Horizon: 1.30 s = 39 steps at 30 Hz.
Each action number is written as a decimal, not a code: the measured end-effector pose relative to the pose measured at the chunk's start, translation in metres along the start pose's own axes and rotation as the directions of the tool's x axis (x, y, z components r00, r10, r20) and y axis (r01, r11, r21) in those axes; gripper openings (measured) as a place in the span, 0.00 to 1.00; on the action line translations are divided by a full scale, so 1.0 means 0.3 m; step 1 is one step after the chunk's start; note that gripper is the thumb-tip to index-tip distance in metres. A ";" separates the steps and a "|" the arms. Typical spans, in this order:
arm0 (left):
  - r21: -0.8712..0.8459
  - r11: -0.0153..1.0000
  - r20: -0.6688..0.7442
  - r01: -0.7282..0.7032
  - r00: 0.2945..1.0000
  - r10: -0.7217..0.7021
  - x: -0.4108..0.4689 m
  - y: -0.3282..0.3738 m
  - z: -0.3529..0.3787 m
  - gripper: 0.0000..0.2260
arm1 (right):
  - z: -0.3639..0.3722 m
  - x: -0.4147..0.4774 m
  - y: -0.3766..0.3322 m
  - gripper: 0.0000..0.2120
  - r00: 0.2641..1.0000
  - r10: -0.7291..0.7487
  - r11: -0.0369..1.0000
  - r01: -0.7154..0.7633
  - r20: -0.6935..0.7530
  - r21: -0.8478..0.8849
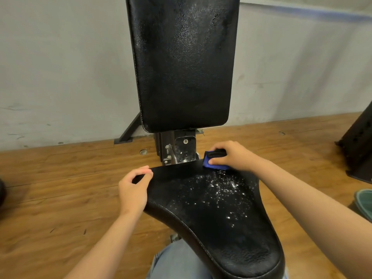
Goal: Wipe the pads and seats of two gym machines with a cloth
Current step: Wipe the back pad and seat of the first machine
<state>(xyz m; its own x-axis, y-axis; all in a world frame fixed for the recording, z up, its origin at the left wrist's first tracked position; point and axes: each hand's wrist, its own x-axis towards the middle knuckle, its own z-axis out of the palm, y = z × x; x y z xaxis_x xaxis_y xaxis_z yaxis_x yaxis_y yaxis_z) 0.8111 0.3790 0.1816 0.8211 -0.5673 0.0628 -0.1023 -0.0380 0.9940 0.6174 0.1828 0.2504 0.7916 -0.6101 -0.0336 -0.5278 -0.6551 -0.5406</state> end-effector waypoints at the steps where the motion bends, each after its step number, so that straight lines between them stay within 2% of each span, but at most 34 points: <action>1: -0.002 1.000 0.004 0.003 1.000 -0.003 0.000 0.000 0.001 0.05 | -0.006 -0.014 0.002 0.07 1.000 -0.007 1.000 0.007 0.018 0.015; 4: 0.005 1.000 0.001 -0.003 1.000 0.003 0.000 -0.007 0.000 0.05 | -0.048 -0.033 0.047 0.07 0.999 0.034 0.999 -0.034 0.002 -0.007; 7: 0.013 1.000 -0.005 -0.003 1.000 0.003 0.004 -0.005 -0.001 0.05 | -0.089 -0.020 0.123 0.07 0.977 0.161 0.980 -0.175 -0.137 -0.098; 10: 0.010 1.000 0.004 0.005 1.000 -0.005 0.001 0.001 0.006 0.05 | -0.095 -0.003 0.168 0.11 0.933 0.270 0.946 -0.303 -0.239 -0.115; 13: 0.015 1.000 0.000 0.010 1.000 -0.010 -0.005 -0.002 0.005 0.05 | -0.063 -0.013 0.150 0.12 0.940 0.214 0.967 -0.243 -0.265 -0.083; 18: 0.020 1.000 0.000 0.022 1.000 -0.022 0.000 -0.004 -0.002 0.04 | -0.044 -0.094 0.105 0.09 0.991 0.043 0.999 -0.042 -0.127 0.009; 22: 0.024 1.000 -0.001 0.016 1.000 -0.016 0.001 -0.013 0.001 0.04 | -0.083 -0.130 0.170 0.09 0.978 0.105 0.993 -0.094 -0.178 0.064; 26: 0.001 0.999 -0.003 0.040 0.999 -0.040 0.001 -0.008 0.003 0.05 | -0.092 -0.091 0.251 0.13 0.906 0.232 0.970 -0.243 -0.354 0.016; 28: -0.010 0.999 0.000 0.044 0.999 -0.044 0.002 -0.004 0.001 0.05 | -0.087 -0.077 0.271 0.15 0.881 0.276 0.955 -0.297 -0.384 0.004; 31: -0.007 0.999 0.004 0.042 0.999 -0.042 0.000 0.000 -0.001 0.06 | -0.079 -0.094 0.251 0.14 0.896 0.242 0.969 -0.244 -0.371 0.043; 36: -0.008 0.998 0.005 0.058 0.998 -0.058 0.000 -0.004 0.001 0.05 | -0.060 -0.203 0.168 0.09 0.968 0.084 0.992 -0.059 -0.235 0.111; 39: -0.012 0.998 0.003 0.054 0.999 -0.054 -0.002 -0.001 0.002 0.05 | -0.061 -0.247 0.193 0.09 0.960 0.089 0.982 -0.040 -0.267 0.183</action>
<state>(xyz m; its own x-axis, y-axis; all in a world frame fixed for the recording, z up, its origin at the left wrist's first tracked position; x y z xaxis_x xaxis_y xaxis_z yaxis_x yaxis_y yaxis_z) 0.8104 0.3787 0.1811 0.8237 -0.5670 0.0092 -0.0513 -0.0584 0.9970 0.5226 0.1818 0.2370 0.6307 -0.7626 0.1438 -0.4942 -0.5375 -0.6833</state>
